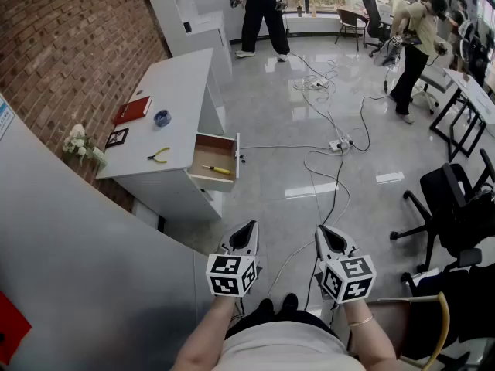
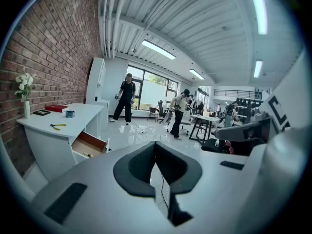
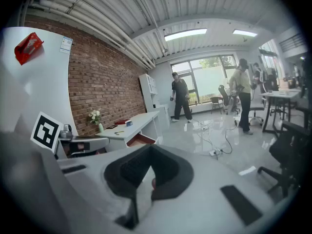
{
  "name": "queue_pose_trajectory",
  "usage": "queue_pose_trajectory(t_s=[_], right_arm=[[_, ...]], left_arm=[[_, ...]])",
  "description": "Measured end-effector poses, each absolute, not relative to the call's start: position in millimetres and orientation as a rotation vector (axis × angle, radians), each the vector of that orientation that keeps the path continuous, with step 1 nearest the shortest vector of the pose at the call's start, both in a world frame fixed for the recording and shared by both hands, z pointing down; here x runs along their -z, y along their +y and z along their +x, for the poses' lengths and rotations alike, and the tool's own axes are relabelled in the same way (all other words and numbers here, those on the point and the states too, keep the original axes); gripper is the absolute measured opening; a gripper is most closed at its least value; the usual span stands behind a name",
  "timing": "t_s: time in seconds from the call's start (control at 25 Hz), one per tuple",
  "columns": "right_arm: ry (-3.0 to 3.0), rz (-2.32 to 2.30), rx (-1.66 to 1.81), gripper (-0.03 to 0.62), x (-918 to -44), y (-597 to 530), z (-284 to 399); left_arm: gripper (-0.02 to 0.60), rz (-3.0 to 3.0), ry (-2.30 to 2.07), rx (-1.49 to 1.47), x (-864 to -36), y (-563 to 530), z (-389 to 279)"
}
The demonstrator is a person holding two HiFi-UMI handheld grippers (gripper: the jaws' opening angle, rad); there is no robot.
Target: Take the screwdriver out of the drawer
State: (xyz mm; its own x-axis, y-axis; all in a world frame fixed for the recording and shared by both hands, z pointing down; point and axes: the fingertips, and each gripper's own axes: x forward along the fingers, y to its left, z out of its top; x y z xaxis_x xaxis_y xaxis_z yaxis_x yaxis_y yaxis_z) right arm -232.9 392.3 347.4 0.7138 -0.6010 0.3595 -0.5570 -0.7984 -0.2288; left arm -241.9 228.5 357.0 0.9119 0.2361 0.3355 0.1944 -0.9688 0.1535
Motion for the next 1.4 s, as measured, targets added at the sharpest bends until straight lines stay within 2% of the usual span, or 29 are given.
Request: queue_pose_trajectory(t_s=[0.76, 1.08, 1.4], right_arm=[[0.929, -2.760, 0.676, 0.005, -361.9, 396.5, -219.4], [0.923, -2.774, 0.700, 0.039, -364.2, 396.5, -202.0], [0.924, -2.779, 0.713, 0.090, -369.9, 384.5, -164.0]], left_arm=[[-0.008, 2.967, 0.296, -0.576, -364.9, 239.2, -235.8], [-0.008, 2.959, 0.275, -0.617, -371.5, 237.2, -223.8], [-0.008, 2.954, 0.277, -0.630, -380.2, 220.0, -182.5]])
